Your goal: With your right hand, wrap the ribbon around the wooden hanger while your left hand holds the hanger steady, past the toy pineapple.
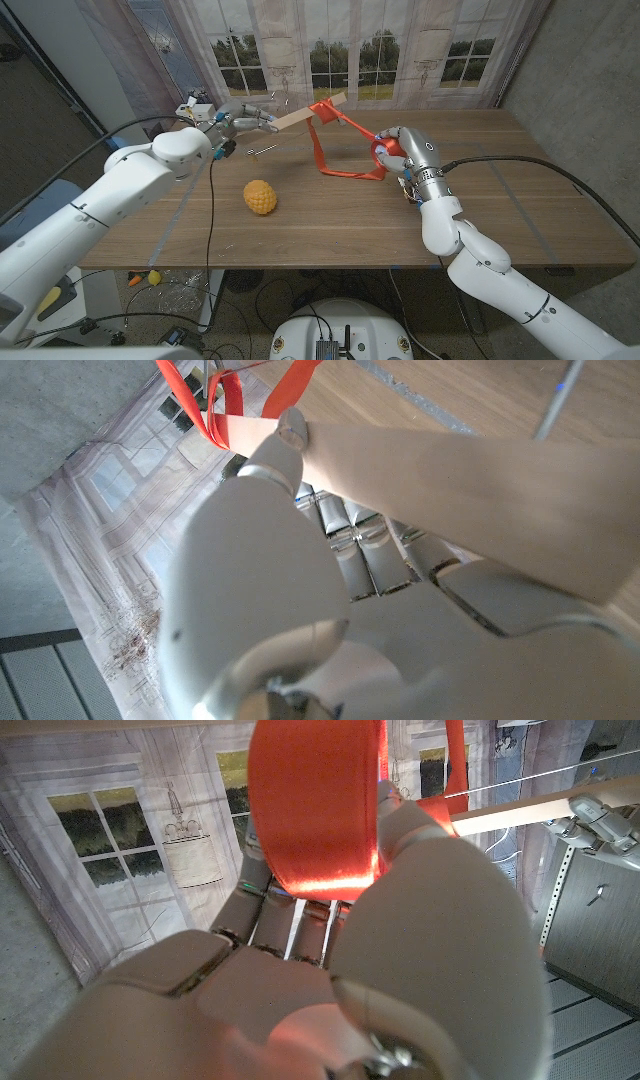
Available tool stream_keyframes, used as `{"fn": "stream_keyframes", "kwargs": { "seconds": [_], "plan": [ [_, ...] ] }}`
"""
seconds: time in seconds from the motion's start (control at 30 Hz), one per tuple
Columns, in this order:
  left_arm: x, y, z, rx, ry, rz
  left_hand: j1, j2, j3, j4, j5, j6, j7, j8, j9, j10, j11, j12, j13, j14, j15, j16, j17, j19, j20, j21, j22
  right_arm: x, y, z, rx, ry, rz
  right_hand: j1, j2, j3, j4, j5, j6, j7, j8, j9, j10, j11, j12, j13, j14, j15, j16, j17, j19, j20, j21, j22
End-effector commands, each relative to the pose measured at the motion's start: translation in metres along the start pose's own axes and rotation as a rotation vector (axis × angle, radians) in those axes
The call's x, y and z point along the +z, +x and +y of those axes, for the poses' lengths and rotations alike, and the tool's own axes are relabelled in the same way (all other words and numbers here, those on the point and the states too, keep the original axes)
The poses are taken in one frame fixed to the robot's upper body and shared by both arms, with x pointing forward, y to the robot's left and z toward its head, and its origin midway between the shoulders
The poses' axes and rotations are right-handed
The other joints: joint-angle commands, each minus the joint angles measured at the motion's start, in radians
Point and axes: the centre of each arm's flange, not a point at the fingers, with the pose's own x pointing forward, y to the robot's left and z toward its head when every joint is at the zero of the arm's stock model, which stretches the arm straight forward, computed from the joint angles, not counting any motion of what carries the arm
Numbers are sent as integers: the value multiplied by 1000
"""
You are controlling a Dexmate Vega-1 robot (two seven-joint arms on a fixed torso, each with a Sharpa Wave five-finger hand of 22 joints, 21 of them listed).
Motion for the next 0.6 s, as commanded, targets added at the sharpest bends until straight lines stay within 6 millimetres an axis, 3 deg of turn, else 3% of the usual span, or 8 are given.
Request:
{"fn": "stream_keyframes", "kwargs": {
  "seconds": [0.03,0.6],
  "plan": [
    [-13,8,4,-25,35,167,76,73,48,41,3,13,10,8,5,7,2,-1,0,99,-134,-3,1,-1,-34,8,2,2,8,11,87,-29,-6,174,180,21,18,6,4,1,5,4,37,29,0,2,151,-223,6,0,-6,-143,8,2],
    [-26,21,5,-11,179,291,76,73,48,42,4,8,8,8,8,5,5,-5,-4,99,-133,-6,3,-3,-32,12,2,6,31,23,362,-53,45,168,184,26,22,5,-17,-1,-2,4,19,28,-12,8,139,-219,-4,-6,-21,-142,2,0]
  ]
}}
